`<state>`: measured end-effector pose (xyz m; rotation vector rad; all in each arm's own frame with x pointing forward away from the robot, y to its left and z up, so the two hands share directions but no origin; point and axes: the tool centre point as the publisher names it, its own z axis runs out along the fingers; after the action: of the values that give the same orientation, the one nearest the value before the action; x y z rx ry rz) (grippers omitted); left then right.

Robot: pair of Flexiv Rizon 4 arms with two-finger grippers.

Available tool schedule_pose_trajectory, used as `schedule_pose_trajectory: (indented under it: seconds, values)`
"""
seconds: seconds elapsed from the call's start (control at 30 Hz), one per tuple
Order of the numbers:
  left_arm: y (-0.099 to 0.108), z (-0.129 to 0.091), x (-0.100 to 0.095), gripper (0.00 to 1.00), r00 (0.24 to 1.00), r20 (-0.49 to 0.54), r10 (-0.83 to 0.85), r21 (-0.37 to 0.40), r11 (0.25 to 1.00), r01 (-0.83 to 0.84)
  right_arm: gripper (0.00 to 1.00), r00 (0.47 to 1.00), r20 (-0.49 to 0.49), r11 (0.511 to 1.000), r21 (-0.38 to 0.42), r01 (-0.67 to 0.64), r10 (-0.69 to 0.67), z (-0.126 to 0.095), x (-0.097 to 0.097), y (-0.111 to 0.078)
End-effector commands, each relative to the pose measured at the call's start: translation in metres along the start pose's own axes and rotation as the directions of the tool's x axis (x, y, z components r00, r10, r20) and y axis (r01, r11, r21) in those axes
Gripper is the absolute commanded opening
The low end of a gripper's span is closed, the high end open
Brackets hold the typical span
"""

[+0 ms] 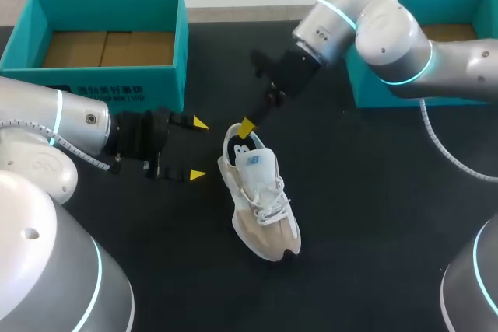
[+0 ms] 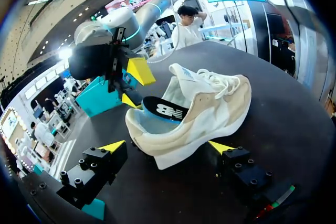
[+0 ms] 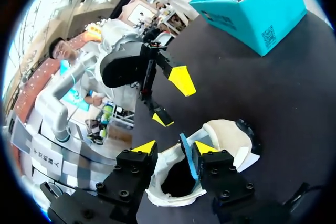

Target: Take the shoe out of the shoebox, open the shoe tongue, remove and reinsert the insole, then place the shoe into the shoebox

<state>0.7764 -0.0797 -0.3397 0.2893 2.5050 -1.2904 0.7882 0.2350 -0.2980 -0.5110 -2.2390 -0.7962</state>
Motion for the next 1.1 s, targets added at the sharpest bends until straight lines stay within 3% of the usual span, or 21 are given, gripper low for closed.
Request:
schedule_pose_trajectory:
  seconds: [0.03,0.13,0.17,0.27,0.4,0.5,0.83,1.03,1.1]
  values:
    - [0.0,0.0,0.0,1.0,1.0,-0.001,0.0,-0.003,1.0,0.0,0.49,0.996,0.083,0.999,-0.041,0.021,-0.018,-0.017,0.014,0.0]
    - [0.0,0.0,0.0,1.0,1.0,-0.001,0.0,-0.003,1.0,0.0,0.52,0.992,0.123,0.994,-0.097,0.042,-0.03,-0.028,0.02,0.004]
    - [0.0,0.0,0.0,1.0,1.0,-0.001,0.0,-0.003,1.0,0.0,0.59,0.99,0.135,0.991,-0.122,0.045,-0.028,-0.031,0.023,0.004]
    - [0.0,0.0,0.0,1.0,1.0,-0.001,0.0,-0.003,1.0,0.0,0.61,0.982,0.19,0.972,-0.227,0.054,-0.01,-0.042,0.034,-0.003]
    - [0.0,0.0,0.0,1.0,1.0,-0.001,0.0,-0.003,1.0,0.0,0.44,0.974,0.223,0.951,-0.307,0.026,0.045,-0.046,0.044,-0.009]
    - [-0.005,-0.016,-0.005,1.0,1.0,-0.012,0.011,0.001,1.0,-0.011,0.0,0.966,0.24,0.941,-0.338,-0.006,0.093,-0.045,0.044,-0.013]
    - [-0.003,-0.067,-0.029,1.0,1.0,0.018,-0.012,0.02,1.0,0.011,0.0,0.837,0.49,0.924,-0.379,-0.046,0.243,-0.046,0.042,-0.015]
    - [-0.002,-0.083,-0.04,1.0,1.0,0.024,-0.004,0.002,1.0,0.004,0.0,0.736,0.618,0.942,-0.325,-0.083,0.278,-0.043,0.043,-0.018]
    - [-0.002,-0.088,-0.044,1.0,1.0,0.031,-0.001,-0.02,1.0,0.002,0.0,0.73,0.625,0.947,-0.308,-0.094,0.276,-0.043,0.043,-0.018]
